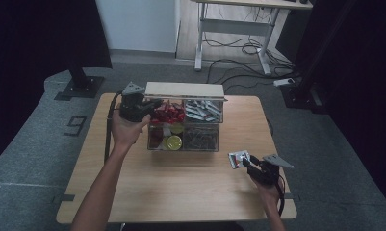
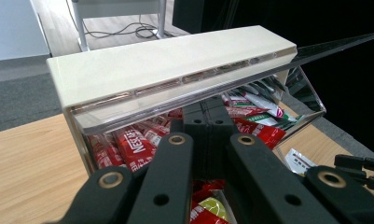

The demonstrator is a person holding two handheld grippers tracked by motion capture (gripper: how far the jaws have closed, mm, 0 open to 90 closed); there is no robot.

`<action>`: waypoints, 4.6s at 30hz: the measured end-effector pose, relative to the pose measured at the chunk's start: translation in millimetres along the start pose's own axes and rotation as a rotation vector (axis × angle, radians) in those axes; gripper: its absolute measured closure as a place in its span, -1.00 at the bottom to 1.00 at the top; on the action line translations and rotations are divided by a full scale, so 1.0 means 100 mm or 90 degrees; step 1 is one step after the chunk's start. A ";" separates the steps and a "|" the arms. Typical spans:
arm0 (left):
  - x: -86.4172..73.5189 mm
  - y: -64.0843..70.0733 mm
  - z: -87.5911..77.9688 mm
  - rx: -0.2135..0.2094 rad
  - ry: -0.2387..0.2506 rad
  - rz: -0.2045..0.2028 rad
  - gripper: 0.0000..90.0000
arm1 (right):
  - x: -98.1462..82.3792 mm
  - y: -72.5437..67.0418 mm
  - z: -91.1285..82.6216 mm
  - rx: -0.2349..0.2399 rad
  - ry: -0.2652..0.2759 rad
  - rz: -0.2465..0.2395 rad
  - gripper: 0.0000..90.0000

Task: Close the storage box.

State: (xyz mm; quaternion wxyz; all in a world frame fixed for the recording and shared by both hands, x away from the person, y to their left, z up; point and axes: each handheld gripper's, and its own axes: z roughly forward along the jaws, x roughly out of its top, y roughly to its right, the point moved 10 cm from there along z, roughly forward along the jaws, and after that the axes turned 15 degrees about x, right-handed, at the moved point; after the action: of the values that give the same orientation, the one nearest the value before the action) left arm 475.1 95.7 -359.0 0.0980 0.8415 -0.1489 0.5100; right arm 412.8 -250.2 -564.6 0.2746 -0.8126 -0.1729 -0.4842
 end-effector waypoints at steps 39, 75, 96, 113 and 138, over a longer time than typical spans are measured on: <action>-0.36 -0.21 -0.22 0.001 -0.012 -0.017 0.99 | -0.06 -0.04 0.05 0.005 -0.015 -0.001 0.30; -0.51 -0.24 -0.29 -0.003 -0.003 -0.022 0.95 | -0.07 -0.03 0.04 0.006 -0.012 0.002 0.29; -0.88 -0.45 -0.56 0.010 0.039 -0.022 0.22 | -0.08 -0.04 0.04 0.010 -0.013 0.002 0.28; -1.85 -0.33 -0.25 -0.005 -0.049 -0.025 -0.02 | -0.11 -0.16 0.06 0.045 -0.021 -0.030 0.12; -2.46 -0.16 0.05 0.001 -0.134 -0.007 -0.04 | -0.34 -0.13 -0.04 0.040 -0.048 -0.030 -0.05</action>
State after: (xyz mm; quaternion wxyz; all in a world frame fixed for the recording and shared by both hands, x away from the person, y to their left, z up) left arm 377.6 146.7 -579.5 0.0840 0.8913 -0.1529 0.4186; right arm 386.8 -243.1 -589.7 0.2815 -0.8169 -0.2175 -0.4541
